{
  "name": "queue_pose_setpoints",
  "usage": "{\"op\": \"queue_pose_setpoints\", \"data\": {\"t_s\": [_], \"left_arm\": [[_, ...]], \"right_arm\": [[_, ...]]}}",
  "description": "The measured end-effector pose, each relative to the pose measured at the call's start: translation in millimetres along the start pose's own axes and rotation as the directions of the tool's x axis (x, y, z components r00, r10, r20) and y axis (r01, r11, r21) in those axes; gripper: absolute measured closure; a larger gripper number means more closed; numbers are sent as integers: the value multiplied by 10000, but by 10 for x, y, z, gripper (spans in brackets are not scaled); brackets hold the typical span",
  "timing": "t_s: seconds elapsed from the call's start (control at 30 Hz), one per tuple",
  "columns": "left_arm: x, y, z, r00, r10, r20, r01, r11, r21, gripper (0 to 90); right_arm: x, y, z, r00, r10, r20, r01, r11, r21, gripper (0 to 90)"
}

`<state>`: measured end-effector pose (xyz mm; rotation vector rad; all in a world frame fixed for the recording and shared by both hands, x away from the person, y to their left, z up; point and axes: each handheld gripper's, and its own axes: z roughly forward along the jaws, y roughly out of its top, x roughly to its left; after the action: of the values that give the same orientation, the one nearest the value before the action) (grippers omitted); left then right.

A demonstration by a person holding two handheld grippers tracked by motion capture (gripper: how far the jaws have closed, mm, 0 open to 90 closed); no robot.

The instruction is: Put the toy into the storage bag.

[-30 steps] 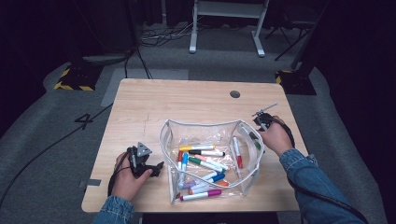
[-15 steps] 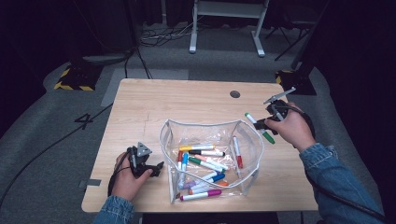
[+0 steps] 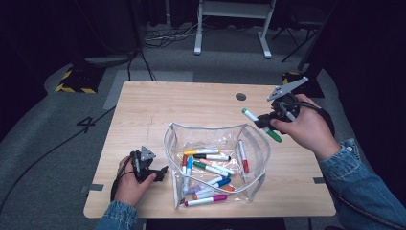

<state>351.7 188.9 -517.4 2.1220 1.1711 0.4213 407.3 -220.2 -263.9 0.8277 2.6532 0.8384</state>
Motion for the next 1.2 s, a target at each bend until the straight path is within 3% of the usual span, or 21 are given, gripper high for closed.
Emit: {"op": "queue_pose_setpoints", "data": {"t_s": [0.23,0.5,0.8,0.97,1.2], "left_arm": [[5,2,-3,9999,74,-75,-74,10000,-2,121],[0,0,0,10000,2,2,-2,10000,0,120],[1,0,0,10000,5,-1,-5,10000,2,121],[1,0,0,10000,4,2,-4,10000,4,121],[0,0,0,10000,3,-2,-3,10000,0,121]], "right_arm": [[422,193,16,9900,-1241,-667,1247,9922,61,770],[815,342,218,9611,-2227,-1633,2294,9730,234,770],[1096,341,626,9296,-2733,-2474,3042,9478,961,770],[1236,316,903,9091,-3017,-2871,3515,9256,1406,770],[1373,262,1165,8901,-3222,-3223,3939,8995,1889,769]]}}
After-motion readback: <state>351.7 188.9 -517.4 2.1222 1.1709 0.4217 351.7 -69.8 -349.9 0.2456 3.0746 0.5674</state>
